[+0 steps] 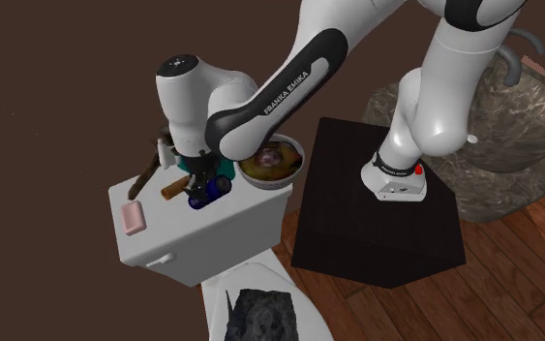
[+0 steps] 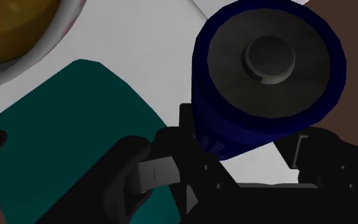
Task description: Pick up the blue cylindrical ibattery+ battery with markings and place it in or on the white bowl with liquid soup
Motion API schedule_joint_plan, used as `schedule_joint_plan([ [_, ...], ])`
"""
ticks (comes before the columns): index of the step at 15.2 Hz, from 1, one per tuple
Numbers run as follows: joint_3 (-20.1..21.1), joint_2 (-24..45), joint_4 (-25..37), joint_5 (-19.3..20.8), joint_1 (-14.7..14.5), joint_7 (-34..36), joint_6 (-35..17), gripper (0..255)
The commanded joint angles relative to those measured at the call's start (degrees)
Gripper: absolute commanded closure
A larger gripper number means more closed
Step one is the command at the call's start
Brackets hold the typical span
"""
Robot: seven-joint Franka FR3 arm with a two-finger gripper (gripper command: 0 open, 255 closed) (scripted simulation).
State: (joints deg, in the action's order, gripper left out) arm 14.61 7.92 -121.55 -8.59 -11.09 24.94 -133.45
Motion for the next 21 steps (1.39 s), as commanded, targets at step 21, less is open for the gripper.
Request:
schedule_joint_plan([
  [21, -1.2, -15.0, -2.2, -2.98, 2.49, -2.73, 10.82, 255],
])
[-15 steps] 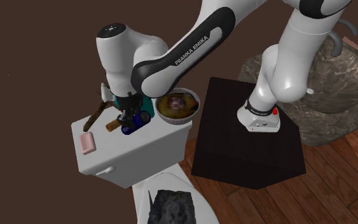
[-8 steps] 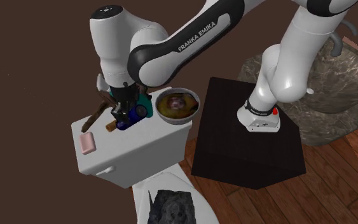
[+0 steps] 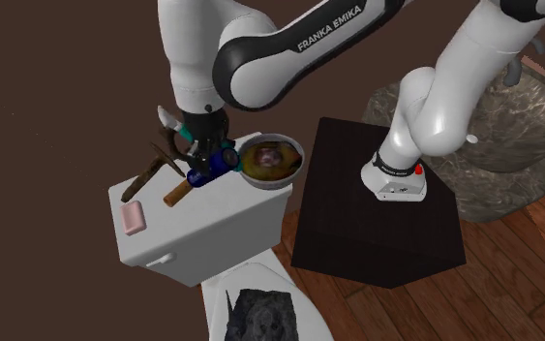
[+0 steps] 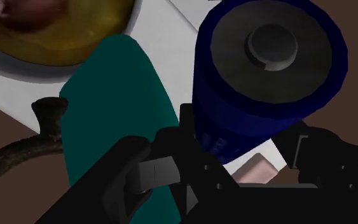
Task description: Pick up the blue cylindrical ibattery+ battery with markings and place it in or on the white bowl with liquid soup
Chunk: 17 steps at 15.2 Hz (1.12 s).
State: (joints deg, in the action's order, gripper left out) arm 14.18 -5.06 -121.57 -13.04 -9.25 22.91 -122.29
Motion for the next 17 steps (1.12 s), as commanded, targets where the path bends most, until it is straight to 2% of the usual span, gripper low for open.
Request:
schedule_joint_plan([
  [1, -1.06, -4.24, -4.4, 0.84, 0.94, -1.63, -0.25, 255],
  [6, -2.4, -15.44, -14.6, -1.74, 2.83, -6.35, 1.38, 255],
  [11, -5.53, -26.8, -23.38, -2.23, 3.54, -10.27, 4.72, 255],
  [17, -5.05, -25.22, -26.9, -3.02, 3.35, -11.14, -0.32, 255],
])
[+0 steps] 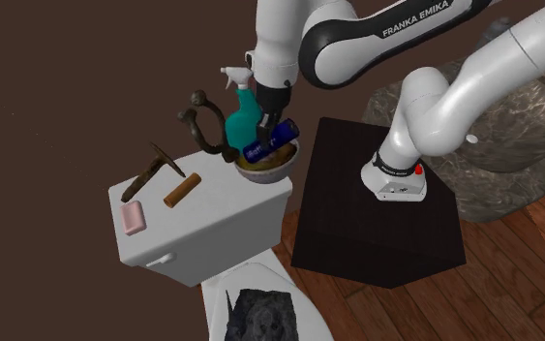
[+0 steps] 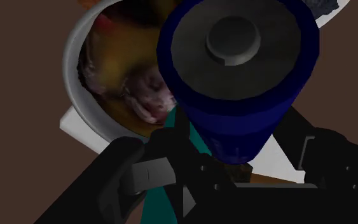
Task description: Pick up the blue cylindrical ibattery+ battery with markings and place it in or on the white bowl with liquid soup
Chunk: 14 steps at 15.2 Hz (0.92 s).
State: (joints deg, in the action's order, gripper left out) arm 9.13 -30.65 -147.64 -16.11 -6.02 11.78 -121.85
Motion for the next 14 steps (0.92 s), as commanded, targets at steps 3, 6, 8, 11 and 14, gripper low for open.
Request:
schedule_joint_plan([
  [3, 0.28, 1.4, -2.44, -0.41, 0.05, -0.5, -3.37, 255],
  [6, 0.61, 2.59, -3.94, -0.93, 0.02, -1.03, -6.03, 255],
  [8, 0.83, 3.49, -4.87, -1.3, 0.0, -1.4, -7.84, 255],
  [11, 1.09, 4.26, -5.58, -1.66, 0.05, -1.75, -9.3, 255],
  [14, 1.2, 4.25, -5.58, -1.73, 0.16, -1.79, -9.28, 255],
])
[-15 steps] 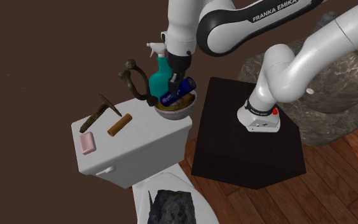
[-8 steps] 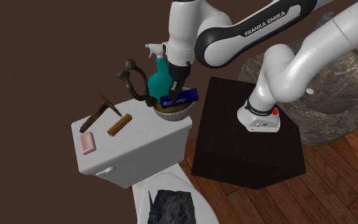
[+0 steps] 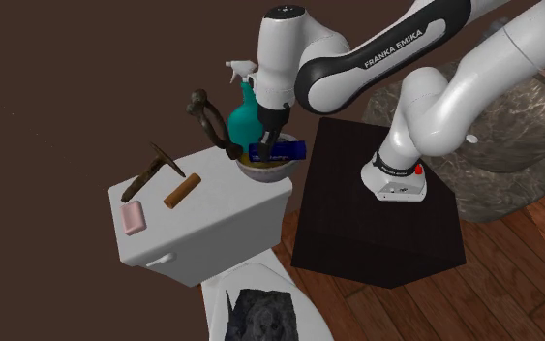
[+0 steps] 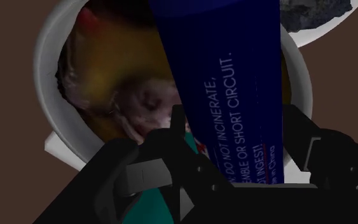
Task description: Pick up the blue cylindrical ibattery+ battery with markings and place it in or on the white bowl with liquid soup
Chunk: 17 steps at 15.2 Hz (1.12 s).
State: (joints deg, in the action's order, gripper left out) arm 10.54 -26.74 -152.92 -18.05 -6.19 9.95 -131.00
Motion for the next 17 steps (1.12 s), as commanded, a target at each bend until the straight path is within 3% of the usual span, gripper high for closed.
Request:
schedule_joint_plan([
  [1, -0.18, 0.34, -0.3, 0.2, 0.36, 0.02, -0.13, 255],
  [3, -0.14, 0.33, -0.3, 0.17, 0.4, 0.0, -0.12, 255],
  [4, -0.15, 0.21, -0.37, 0.16, 0.39, 0.0, -0.07, 0],
  [9, -0.14, 0.33, -0.29, 0.17, 0.41, 0.0, -0.12, 0],
  [13, -1.54, -4.33, 3.66, 1.85, 1.31, 0.57, 8.61, 0],
  [17, -1.54, -4.33, 3.66, 1.86, 1.3, 0.58, 8.61, 0],
])
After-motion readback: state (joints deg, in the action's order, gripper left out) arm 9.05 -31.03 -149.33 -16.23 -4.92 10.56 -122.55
